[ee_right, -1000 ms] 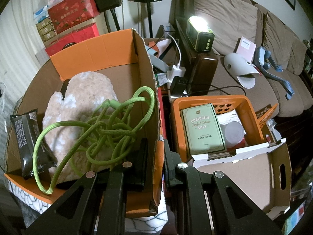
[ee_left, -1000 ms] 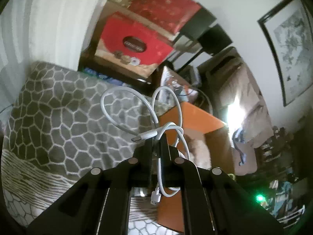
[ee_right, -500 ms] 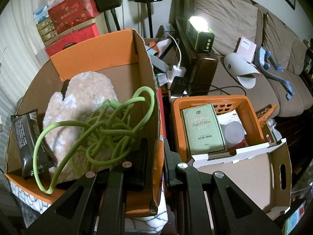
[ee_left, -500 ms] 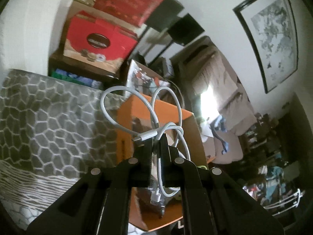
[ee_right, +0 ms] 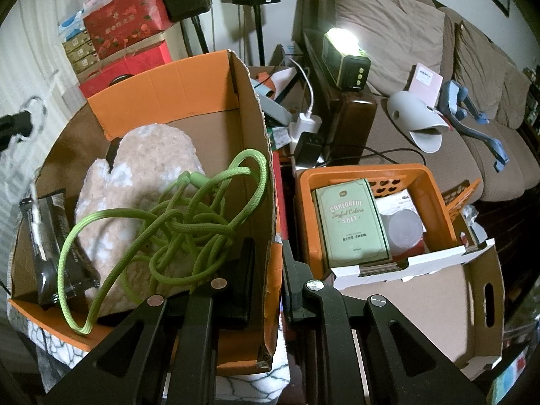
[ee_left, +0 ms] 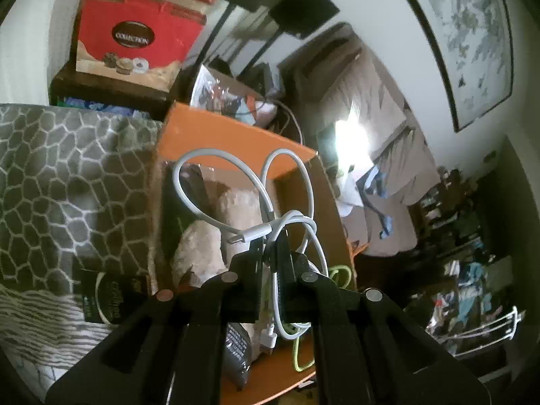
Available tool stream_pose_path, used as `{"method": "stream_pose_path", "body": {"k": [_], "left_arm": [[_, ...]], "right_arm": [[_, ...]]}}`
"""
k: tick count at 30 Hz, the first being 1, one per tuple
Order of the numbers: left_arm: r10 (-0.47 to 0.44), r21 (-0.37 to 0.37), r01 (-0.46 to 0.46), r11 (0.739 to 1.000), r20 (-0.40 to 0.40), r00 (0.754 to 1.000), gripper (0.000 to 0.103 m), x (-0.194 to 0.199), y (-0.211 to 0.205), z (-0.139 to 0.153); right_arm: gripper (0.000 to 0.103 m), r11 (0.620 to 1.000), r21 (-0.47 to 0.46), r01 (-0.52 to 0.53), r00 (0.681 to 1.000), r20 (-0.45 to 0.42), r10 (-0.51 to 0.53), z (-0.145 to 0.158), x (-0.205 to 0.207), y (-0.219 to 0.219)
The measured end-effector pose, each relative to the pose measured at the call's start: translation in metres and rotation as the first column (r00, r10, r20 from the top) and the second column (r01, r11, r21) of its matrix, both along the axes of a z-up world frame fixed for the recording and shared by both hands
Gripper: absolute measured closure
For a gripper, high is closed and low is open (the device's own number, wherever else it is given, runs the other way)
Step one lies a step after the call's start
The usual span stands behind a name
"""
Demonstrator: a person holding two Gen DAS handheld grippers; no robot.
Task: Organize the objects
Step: 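Drop the white cable into the orange box by opening the left gripper, then reach the left gripper to the black-and-silver packet and grasp it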
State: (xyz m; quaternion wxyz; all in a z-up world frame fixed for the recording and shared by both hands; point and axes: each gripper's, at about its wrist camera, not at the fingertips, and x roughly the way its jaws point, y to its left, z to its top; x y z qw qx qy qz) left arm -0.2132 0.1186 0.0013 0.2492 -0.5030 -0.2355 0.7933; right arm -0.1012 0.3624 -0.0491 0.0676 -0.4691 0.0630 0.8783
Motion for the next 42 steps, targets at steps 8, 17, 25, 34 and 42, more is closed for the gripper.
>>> {"method": "stream_pose_path", "body": {"k": [8, 17, 25, 34, 42], "left_arm": [[-0.05, -0.064, 0.051, 0.997, 0.015, 0.999, 0.096, 0.002, 0.018, -0.016], [-0.088, -0.169, 0.082, 0.982, -0.029, 0.996, 0.046, 0.012, 0.025, -0.012], [-0.081, -0.276, 0.042, 0.96, -0.132, 0.988, 0.041, 0.024, 0.003, 0.011], [-0.021, -0.367, -0.052, 0.929, -0.191, 0.981, 0.041, 0.026, -0.049, 0.022], [-0.003, -0.407, -0.059, 0.911, -0.15, 0.989, 0.041, 0.027, -0.087, -0.003]], "right_arm": [[0.09, 1.0, 0.0, 0.001, 1.0, 0.0, -0.001, 0.0, 0.0, 0.0], [0.09, 1.0, 0.001, 0.001, 1.0, 0.0, -0.001, 0.0, 0.0, 0.0], [0.09, 1.0, -0.001, 0.001, 1.0, -0.001, -0.001, 0.0, 0.0, 0.0], [0.09, 1.0, 0.002, 0.002, 1.0, 0.0, -0.002, -0.001, 0.0, -0.001], [0.089, 1.0, 0.003, 0.002, 1.0, 0.0, -0.002, -0.002, -0.001, -0.002]]}}
